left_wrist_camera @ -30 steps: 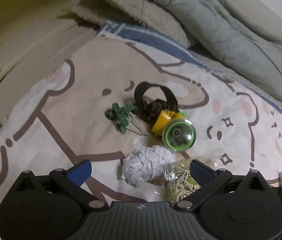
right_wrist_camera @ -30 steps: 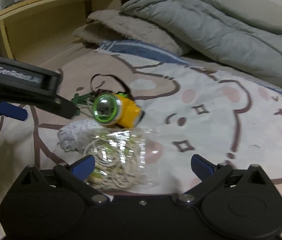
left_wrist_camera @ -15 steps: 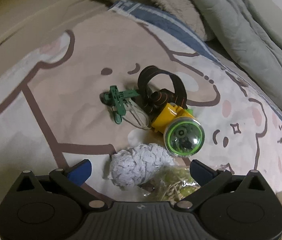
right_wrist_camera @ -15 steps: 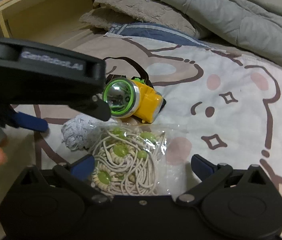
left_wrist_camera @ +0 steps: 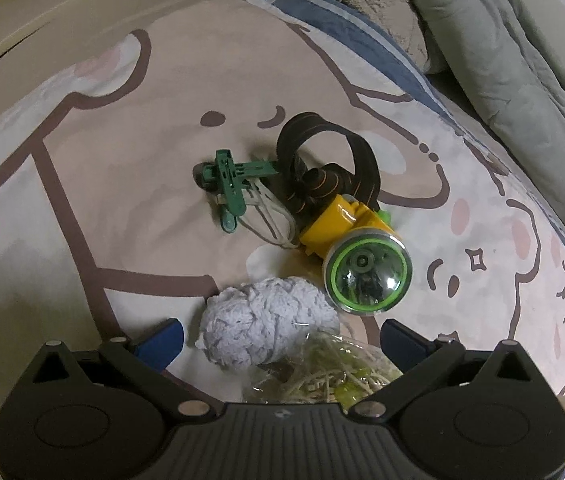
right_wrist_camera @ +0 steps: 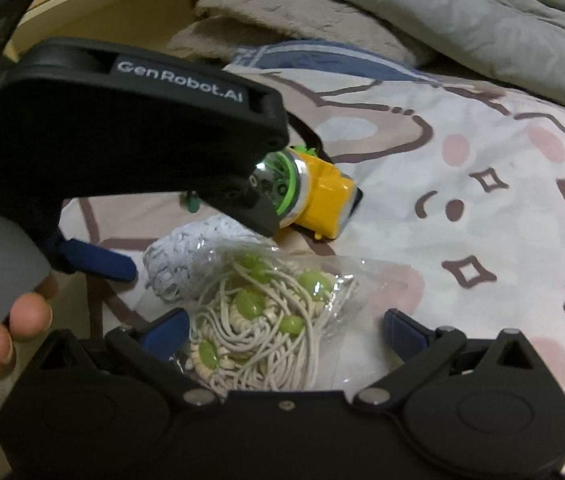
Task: Organize objects
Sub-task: 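Lower the right tool onto the clear bead bag and close on it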
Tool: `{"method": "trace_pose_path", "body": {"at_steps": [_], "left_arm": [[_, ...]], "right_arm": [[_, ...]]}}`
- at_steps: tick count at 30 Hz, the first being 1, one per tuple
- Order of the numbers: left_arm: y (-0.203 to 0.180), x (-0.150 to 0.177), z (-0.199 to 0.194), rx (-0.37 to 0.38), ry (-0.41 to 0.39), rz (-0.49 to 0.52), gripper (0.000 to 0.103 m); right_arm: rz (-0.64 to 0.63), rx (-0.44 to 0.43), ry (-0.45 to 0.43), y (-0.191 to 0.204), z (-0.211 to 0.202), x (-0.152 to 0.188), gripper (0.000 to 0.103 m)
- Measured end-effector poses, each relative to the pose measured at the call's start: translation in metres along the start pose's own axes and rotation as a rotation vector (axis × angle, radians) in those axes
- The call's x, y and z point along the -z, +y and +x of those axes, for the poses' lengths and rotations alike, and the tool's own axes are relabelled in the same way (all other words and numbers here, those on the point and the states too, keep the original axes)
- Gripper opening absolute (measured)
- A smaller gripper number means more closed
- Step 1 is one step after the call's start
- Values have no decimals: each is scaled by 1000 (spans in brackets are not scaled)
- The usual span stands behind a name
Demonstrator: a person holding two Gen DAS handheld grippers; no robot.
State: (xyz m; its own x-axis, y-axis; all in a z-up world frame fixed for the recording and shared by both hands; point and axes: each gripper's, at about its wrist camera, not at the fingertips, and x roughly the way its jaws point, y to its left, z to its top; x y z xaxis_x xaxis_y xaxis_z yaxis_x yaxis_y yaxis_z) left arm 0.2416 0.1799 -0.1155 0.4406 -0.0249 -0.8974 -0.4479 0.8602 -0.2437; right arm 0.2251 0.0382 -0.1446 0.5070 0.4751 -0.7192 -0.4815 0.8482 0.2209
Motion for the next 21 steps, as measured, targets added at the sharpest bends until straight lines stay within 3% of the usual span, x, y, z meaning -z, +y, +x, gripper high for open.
{"method": "trace_pose_path", "body": {"at_steps": [4,8,17,21], "left_arm": [[0,2,5,-5,14,-26,103],[-3,4,7,-22,9,-31,103],[-15,9,15,-98,-6,-3,103],[-14,10,15,-114,-20,-23,103]], "right_arm": [[-9,-71,56,-22,-7,-7,86],[-97,-41,74,-34,-22,-11,75],[-194,68,114,-72,-49,-9,80],[-134,57,133,-83,-55,-10,89]]}}
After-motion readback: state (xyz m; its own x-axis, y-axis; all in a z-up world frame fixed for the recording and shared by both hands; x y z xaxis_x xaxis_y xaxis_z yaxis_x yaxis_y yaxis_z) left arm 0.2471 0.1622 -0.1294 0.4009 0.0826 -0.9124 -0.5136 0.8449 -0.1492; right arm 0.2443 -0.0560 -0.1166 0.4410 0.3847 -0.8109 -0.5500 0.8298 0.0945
